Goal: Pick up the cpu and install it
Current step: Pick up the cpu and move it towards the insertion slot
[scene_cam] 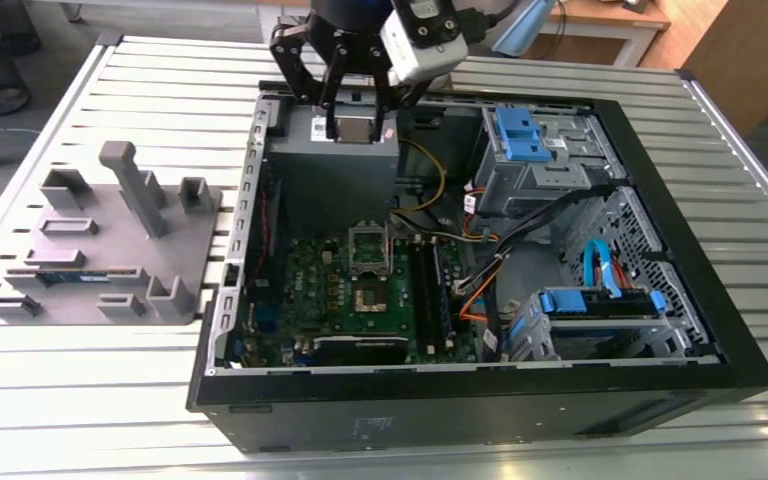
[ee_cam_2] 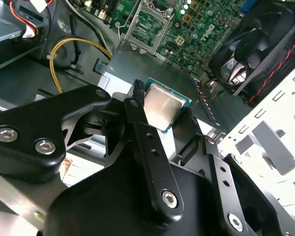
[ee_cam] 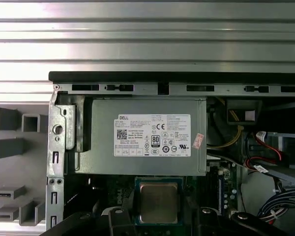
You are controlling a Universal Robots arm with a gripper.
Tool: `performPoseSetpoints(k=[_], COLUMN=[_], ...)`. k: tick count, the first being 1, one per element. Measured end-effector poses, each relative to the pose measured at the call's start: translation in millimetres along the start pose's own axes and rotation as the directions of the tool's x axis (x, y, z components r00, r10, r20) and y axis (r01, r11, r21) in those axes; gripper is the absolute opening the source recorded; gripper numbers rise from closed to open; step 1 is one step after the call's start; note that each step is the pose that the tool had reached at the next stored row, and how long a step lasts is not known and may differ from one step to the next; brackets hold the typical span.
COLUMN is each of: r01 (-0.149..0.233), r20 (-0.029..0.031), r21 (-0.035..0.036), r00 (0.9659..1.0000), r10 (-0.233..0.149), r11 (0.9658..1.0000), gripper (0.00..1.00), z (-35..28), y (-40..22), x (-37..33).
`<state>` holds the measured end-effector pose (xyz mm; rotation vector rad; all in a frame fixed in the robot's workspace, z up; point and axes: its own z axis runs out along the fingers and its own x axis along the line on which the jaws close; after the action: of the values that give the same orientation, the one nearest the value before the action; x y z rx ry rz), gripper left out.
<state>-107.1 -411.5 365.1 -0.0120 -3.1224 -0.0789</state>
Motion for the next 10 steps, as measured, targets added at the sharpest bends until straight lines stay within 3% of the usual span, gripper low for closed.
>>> performPoseSetpoints(k=[10], r01=[0.000], r20=[0.0000], r21=[-0.0001], r00=[1.0000], r10=[0.000], r11=[1.0000], gripper=[0.47], z=[0.4], y=[-1.3], x=[-2.0])
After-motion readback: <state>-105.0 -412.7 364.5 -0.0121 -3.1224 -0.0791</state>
